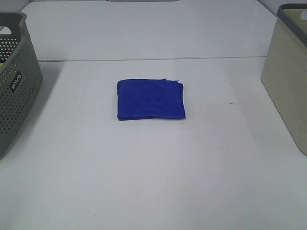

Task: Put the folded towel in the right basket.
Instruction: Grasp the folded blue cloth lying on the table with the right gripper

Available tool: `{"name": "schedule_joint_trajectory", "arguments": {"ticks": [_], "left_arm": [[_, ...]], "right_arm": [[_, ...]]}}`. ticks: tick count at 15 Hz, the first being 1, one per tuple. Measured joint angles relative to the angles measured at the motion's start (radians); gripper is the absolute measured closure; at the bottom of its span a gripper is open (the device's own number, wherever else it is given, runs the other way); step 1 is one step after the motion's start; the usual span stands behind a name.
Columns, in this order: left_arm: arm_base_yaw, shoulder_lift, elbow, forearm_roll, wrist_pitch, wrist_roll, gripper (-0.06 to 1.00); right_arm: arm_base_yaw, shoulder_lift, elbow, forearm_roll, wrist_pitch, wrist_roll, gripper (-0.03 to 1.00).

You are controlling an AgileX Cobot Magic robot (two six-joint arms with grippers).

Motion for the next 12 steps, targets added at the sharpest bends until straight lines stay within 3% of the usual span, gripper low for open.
{"name": "schedule_joint_trajectory", "arguments": {"ticks": [12], "left_arm": [[0.000, 0.000, 0.000, 0.000, 0.000, 0.000, -0.04]], "right_arm": [[0.000, 0.000, 0.000, 0.000, 0.000, 0.000, 0.00]]}}
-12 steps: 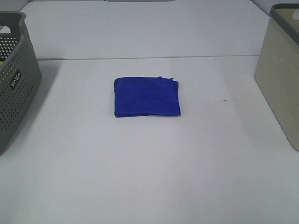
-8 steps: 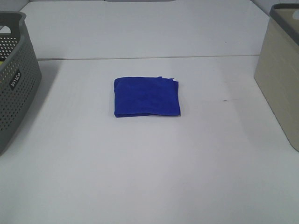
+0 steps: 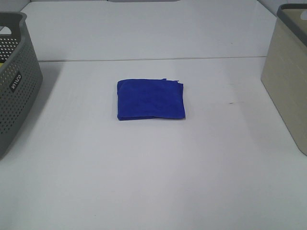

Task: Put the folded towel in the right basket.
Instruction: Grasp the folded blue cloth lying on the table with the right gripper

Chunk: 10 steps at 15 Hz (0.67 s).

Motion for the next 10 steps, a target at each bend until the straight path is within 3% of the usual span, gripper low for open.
{"name": "schedule_joint_trajectory", "arguments": {"ticks": [10], "left_arm": [[0.000, 0.000, 0.000, 0.000, 0.000, 0.000, -0.04]], "right_arm": [[0.000, 0.000, 0.000, 0.000, 0.000, 0.000, 0.00]]}}
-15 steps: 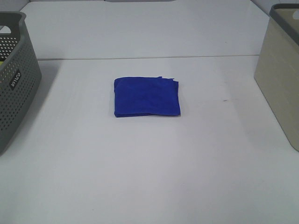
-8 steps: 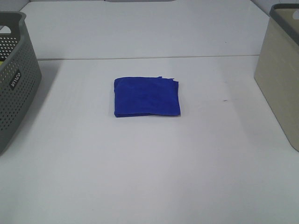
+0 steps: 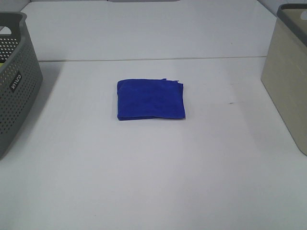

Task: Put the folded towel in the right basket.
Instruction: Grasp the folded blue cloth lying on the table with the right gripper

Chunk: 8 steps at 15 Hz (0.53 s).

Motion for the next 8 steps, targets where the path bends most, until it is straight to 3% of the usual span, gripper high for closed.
{"name": "schedule_joint_trajectory", "arguments": {"ticks": [8], "left_arm": [[0.000, 0.000, 0.000, 0.001, 0.000, 0.000, -0.04]], "right_arm": [[0.000, 0.000, 0.000, 0.000, 0.000, 0.000, 0.00]]}}
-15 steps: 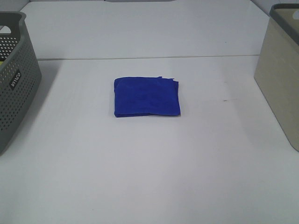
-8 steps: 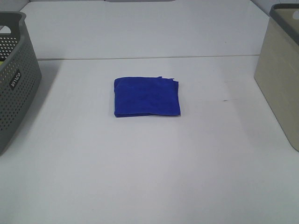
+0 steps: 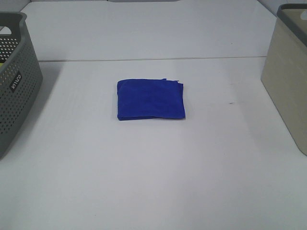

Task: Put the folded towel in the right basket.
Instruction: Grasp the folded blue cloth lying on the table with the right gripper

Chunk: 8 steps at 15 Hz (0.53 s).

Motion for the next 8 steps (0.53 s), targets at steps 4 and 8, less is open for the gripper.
{"name": "schedule_joint_trajectory", "arguments": {"ticks": [4, 8], "left_arm": [[0.000, 0.000, 0.000, 0.000, 0.000, 0.000, -0.04], [0.000, 0.000, 0.000, 0.001, 0.000, 0.000, -0.04]], "right_arm": [[0.000, 0.000, 0.000, 0.000, 0.000, 0.000, 0.00], [0.000, 0.000, 0.000, 0.000, 0.000, 0.000, 0.00]]}}
